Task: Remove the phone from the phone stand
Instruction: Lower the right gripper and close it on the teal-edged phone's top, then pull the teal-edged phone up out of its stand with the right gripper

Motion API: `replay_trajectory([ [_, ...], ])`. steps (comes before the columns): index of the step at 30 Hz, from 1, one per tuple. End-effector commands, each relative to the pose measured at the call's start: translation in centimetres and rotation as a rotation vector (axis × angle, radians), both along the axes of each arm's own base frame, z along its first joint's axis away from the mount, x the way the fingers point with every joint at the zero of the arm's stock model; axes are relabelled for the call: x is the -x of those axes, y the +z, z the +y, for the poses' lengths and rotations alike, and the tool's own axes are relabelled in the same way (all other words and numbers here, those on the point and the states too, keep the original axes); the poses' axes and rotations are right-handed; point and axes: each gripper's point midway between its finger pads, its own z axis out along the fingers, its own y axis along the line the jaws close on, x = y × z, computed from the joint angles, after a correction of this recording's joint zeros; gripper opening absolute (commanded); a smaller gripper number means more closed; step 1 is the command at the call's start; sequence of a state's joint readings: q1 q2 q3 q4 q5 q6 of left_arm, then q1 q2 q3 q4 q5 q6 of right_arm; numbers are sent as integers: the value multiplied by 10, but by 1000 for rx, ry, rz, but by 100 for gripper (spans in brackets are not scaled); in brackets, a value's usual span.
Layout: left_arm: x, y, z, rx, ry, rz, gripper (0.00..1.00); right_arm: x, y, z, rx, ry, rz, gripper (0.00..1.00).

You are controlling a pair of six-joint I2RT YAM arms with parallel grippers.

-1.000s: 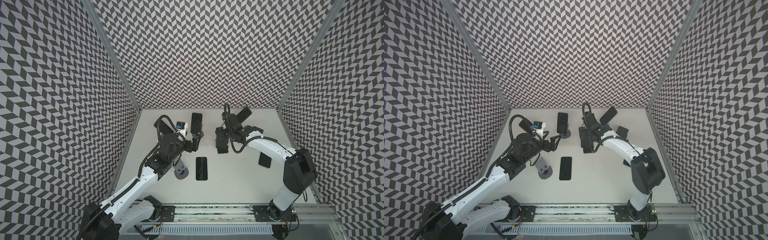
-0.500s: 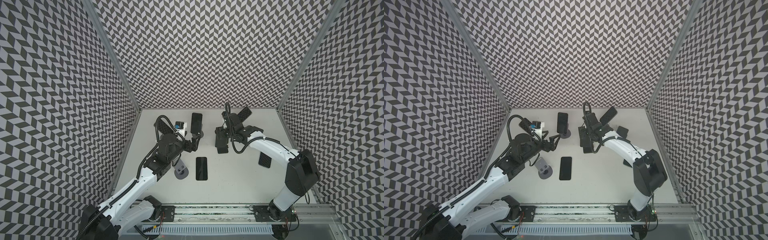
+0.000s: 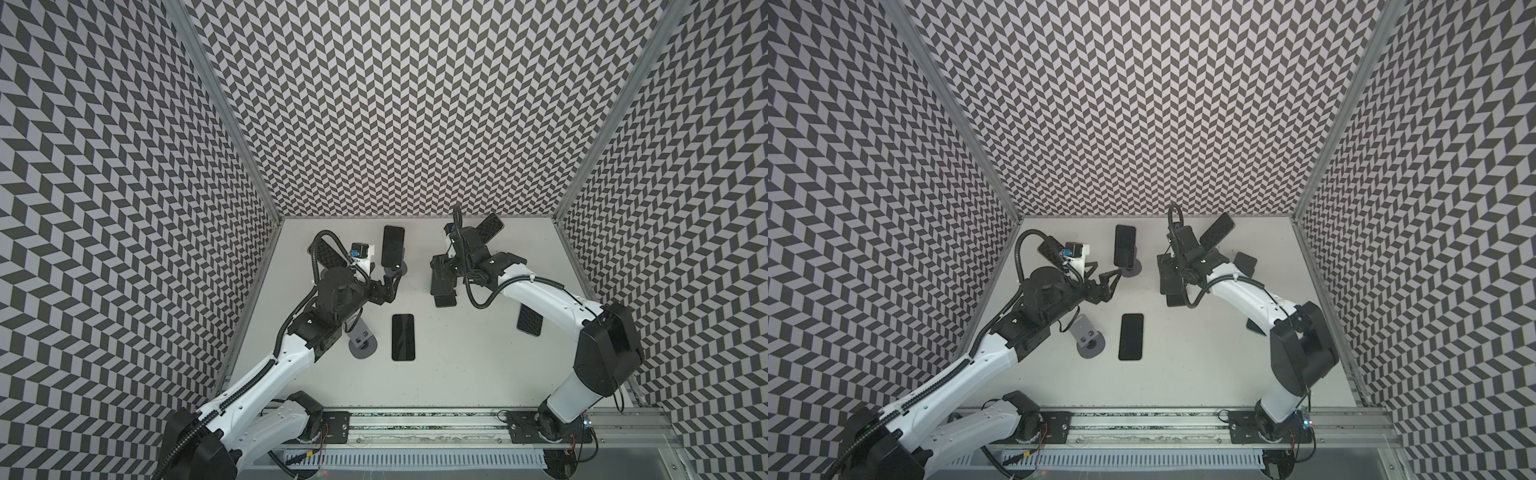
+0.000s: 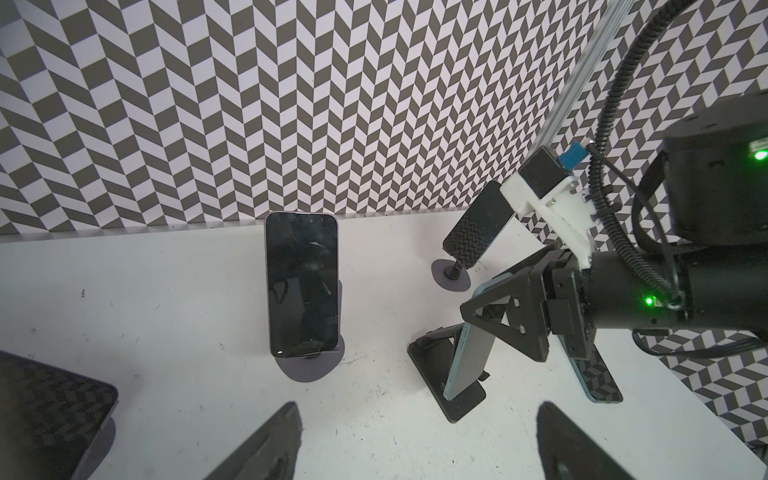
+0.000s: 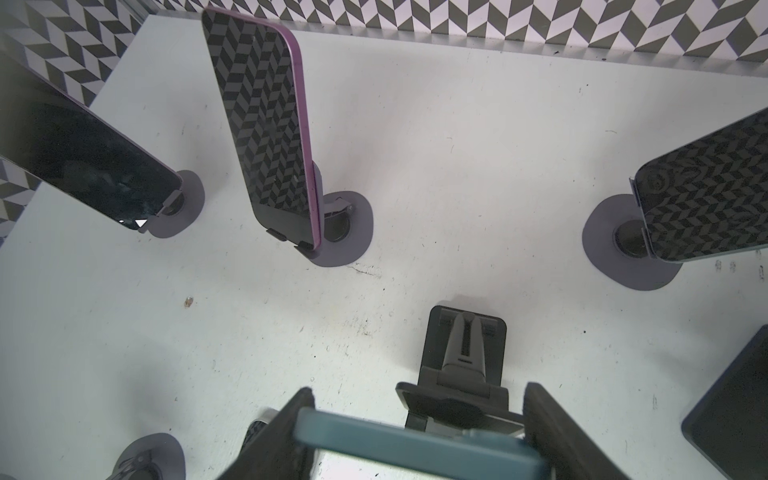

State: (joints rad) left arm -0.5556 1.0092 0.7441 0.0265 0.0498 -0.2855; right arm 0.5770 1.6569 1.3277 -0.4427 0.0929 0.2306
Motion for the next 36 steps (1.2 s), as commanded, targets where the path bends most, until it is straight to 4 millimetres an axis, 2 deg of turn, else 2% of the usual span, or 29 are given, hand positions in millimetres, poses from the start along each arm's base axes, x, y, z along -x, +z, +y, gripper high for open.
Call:
replay_trajectory([
  [1, -3, 20, -1, 31, -3, -37, 88, -3, 33, 1, -55, 13, -87, 56],
  [36, -4, 21, -4, 31, -12, -43, 87, 6, 37, 0, -65, 43, -78, 52],
])
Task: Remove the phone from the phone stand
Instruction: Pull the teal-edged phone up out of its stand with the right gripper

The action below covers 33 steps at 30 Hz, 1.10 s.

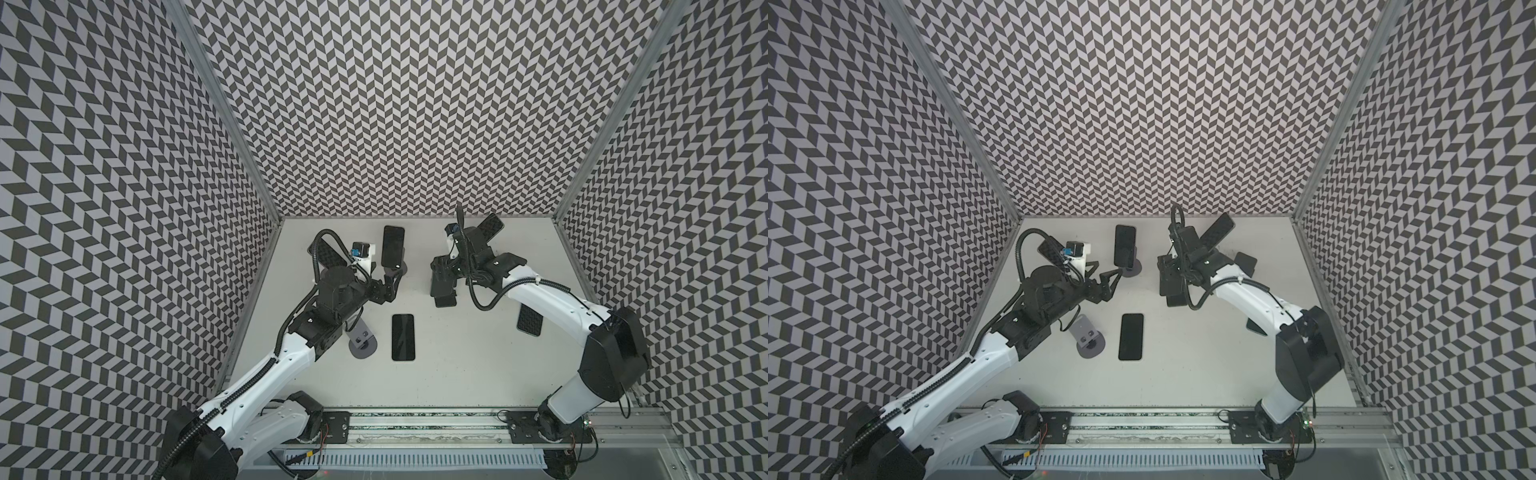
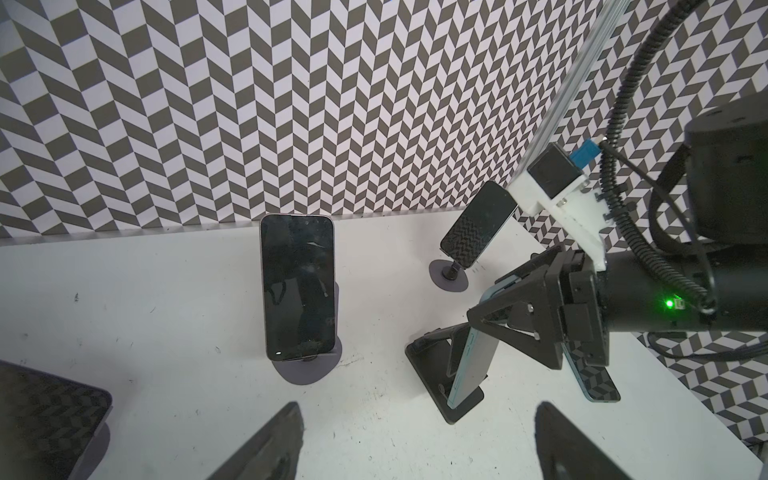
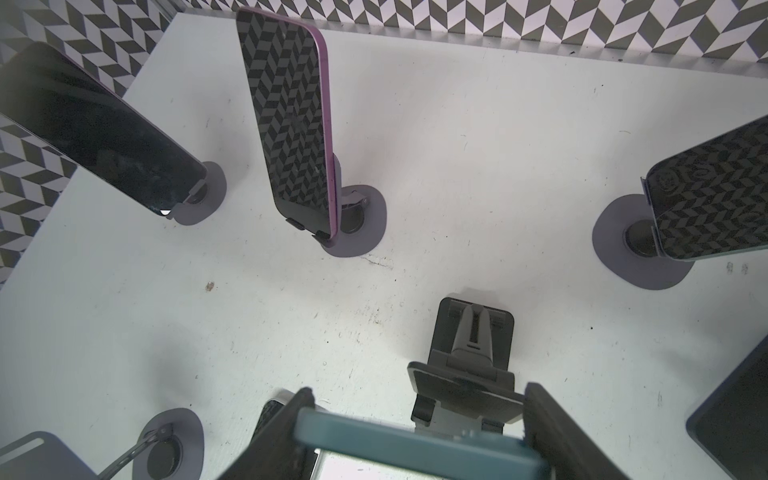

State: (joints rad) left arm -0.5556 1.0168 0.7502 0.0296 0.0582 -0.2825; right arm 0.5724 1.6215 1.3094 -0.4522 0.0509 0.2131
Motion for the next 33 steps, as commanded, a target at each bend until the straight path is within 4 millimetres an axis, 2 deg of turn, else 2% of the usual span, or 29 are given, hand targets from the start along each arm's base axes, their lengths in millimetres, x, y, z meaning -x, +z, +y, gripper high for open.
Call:
replay_trajectory([
  [1, -3, 21, -2, 32, -4, -44, 87, -3, 32, 0, -51, 5, -82, 52],
  [20, -2, 30, -8, 24, -34, -73, 86, 8, 47, -6, -63, 3, -77, 50],
  [26, 1, 35, -18, -9, -70, -105, 86, 21, 52, -14, -77, -7, -69, 50],
  [33, 8, 36, -40, -53, -138, -125, 85, 40, 52, -26, -84, -23, -46, 50],
])
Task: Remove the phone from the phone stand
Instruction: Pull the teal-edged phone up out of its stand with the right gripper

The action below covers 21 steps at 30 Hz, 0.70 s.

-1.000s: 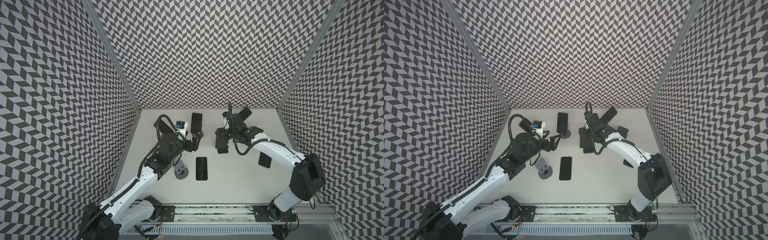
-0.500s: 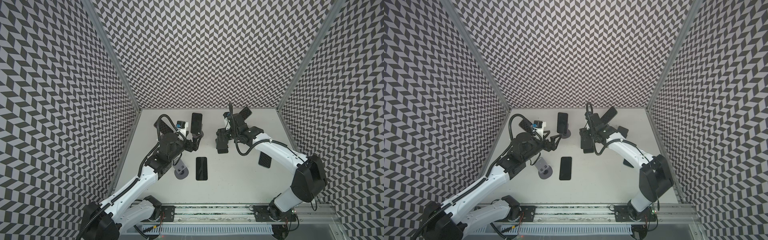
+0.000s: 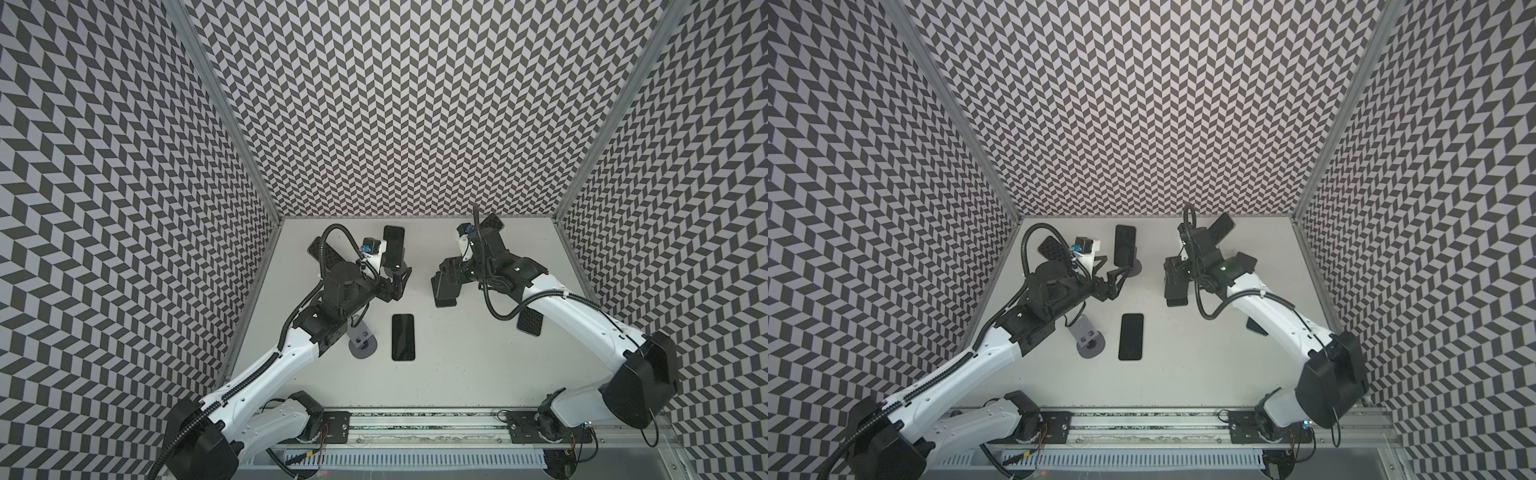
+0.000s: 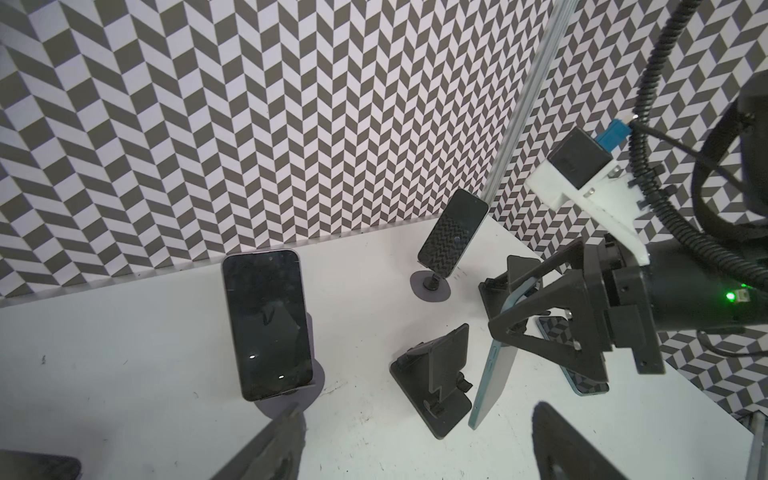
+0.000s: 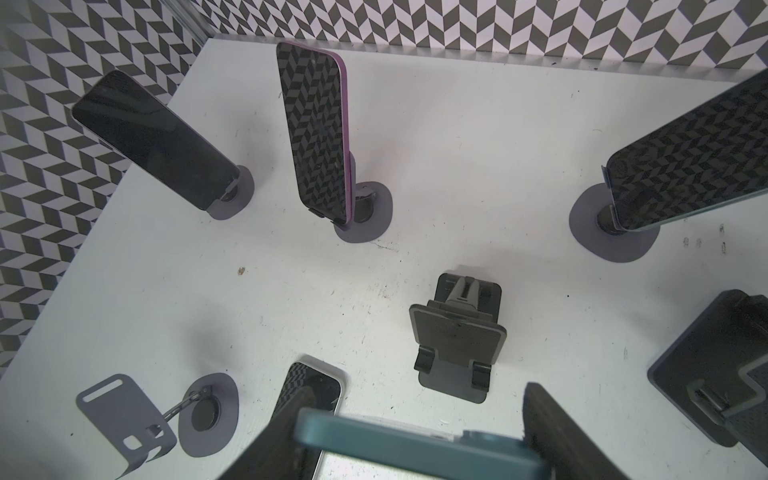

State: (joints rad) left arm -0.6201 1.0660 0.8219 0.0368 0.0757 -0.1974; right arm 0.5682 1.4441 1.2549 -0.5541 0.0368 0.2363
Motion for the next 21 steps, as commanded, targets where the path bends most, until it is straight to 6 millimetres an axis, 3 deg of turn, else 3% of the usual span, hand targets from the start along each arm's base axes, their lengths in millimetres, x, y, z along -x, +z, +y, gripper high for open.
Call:
replay_trajectory([
  [1, 4, 17, -14, -9, -48, -54, 85, 7, 18, -5, -50, -16, -35, 50],
  [21, 41, 14, -77, -80, -305, -125, 85, 71, -15, -53, -52, -117, 96, 50],
])
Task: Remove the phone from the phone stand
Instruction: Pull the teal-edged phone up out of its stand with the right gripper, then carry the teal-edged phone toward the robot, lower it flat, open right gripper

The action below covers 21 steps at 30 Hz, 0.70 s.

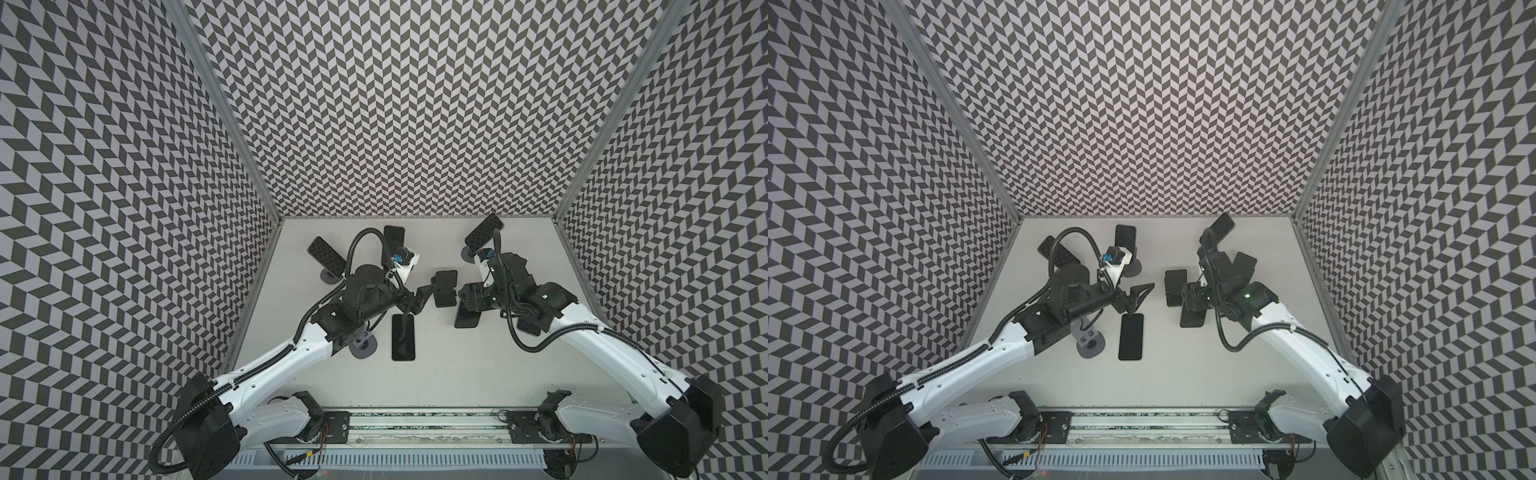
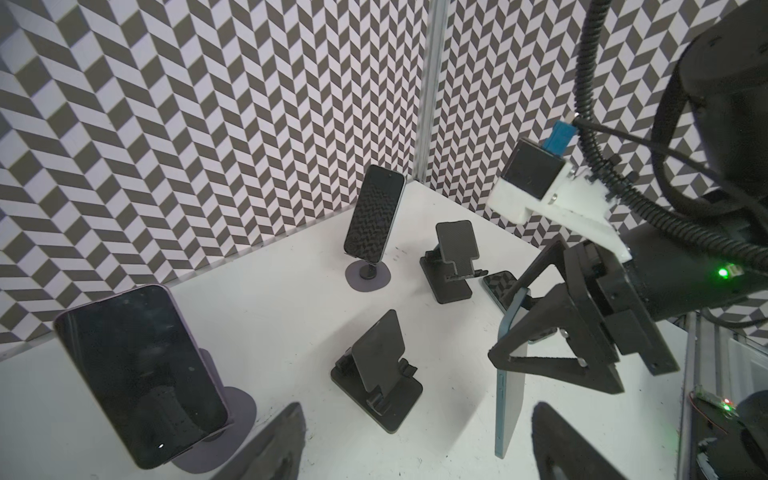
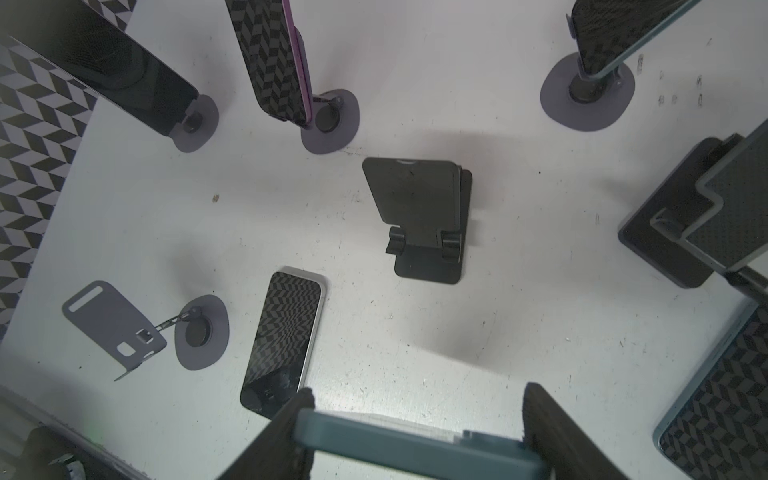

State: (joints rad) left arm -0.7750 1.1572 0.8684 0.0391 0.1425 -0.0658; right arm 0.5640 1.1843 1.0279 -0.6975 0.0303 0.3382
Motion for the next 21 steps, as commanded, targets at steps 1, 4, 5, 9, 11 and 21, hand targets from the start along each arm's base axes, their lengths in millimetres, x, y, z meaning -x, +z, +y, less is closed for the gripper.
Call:
replay_trajectory([
  [1, 7, 23, -14, 29, -70, -66, 85, 1, 11, -9, -38, -52, -24, 50],
  [4, 14, 22, -20, 25, -110, -72, 85, 9, -1, -17, -24, -69, 26, 50],
  [5, 16, 22, -22, 23, -123, -77, 85, 12, -4, -20, -22, -78, 42, 50],
  [9, 25, 20, -28, 18, -169, -82, 85, 20, -16, -30, -23, -102, 103, 50],
  [11, 28, 18, -31, 15, -193, -81, 85, 24, -23, -36, -25, -117, 141, 50],
  [21, 43, 14, -36, 10, -258, -65, 85, 29, -53, -56, 4, -148, 299, 50],
])
